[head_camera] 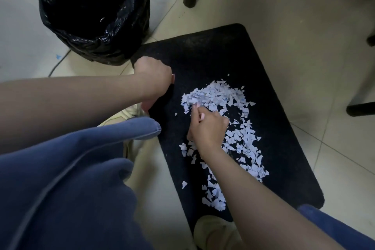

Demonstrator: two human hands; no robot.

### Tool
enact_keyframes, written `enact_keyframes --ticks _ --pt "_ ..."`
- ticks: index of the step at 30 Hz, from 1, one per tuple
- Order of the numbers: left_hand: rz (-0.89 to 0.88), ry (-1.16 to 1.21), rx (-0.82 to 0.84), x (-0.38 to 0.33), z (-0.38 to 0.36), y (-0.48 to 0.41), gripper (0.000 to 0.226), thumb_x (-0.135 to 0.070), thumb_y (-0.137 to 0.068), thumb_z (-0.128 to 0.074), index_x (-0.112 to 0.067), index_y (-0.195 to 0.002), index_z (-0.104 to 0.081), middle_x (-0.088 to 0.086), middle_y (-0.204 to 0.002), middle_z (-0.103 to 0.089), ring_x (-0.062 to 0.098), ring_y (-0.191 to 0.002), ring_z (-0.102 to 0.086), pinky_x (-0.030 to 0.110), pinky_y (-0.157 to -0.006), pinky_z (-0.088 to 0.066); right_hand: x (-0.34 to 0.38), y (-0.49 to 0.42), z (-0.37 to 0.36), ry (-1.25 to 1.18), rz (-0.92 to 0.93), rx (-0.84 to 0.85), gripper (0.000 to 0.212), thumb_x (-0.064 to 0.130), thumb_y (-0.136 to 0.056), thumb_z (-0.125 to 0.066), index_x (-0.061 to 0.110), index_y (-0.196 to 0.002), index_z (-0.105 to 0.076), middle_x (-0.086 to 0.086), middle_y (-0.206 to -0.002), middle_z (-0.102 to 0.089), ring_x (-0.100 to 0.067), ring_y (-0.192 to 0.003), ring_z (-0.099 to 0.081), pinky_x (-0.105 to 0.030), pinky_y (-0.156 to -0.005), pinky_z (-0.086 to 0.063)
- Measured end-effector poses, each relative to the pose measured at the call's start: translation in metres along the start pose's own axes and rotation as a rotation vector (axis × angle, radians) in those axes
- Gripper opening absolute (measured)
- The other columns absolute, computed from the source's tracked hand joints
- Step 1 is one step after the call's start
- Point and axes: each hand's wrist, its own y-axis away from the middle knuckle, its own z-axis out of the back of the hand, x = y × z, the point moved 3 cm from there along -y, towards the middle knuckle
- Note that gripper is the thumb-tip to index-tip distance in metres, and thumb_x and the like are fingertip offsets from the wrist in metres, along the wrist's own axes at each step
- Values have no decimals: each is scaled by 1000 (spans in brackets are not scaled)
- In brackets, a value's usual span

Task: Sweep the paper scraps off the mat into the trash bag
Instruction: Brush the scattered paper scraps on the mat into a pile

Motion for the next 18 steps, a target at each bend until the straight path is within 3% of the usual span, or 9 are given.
enact_keyframes --ticks 4,7,10,13,15,18 --pt "-5 -35 34 -8 -1 -3 13 -16 -88 -52 -17 -88 -65 0 -64 -48 21 -63 -55 24 -48 -32 7 -5 -5 -185 110 135 41 47 -100 -40 24 -78 -68 3 -63 -63 -21 -78 -56 -36 -90 -31" --pt "-46 -58 71 -12 -3 -3 17 -12 -82 -56 -20 -95 -63 1 -69 -50 24 -69 -54 24 -48 -32 19 -3 -18 -146 185 329 35 49 -98 -41 30 -74 -60 3 -67 -64 -21 -84 -58 -35 -88 -27" --pt "-7 -31 44 -8 -1 -3 21 -25 -95 -46 -16 -91 -65 3 -86 -64 25 -83 -63 27 -60 -40 13 -2 -16 14 165 271 45 53 -100 -32 29 -78 -63 3 -66 -66 -21 -85 -57 -35 -88 -25" --pt "-39 -55 2 -3 19 5 21 -25 -95 -45 -15 -93 -64 3 -98 -66 25 -92 -63 27 -64 -40 -1 -4 2 56 119 161 44 51 -100 -32 28 -86 -66 3 -70 -65 -20 -85 -56 -35 -88 -26" --pt "-75 -88 -3 -2 42 17 16 -18 -94 -43 -15 -85 -56 2 -87 -59 26 -88 -62 28 -63 -39 -5 -5 12 -17 96 207 40 53 -99 -34 30 -80 -61 3 -69 -66 -19 -84 -57 -37 -92 -29" --pt "-119 -241 33 0 75 39 15 -7 -87 -48 -14 -74 -47 -2 -68 -46 19 -64 -51 26 -53 -37 3 1 18 -137 37 380 30 53 -97 -40 33 -83 -57 7 -78 -67 -17 -88 -60 -39 -96 -28"
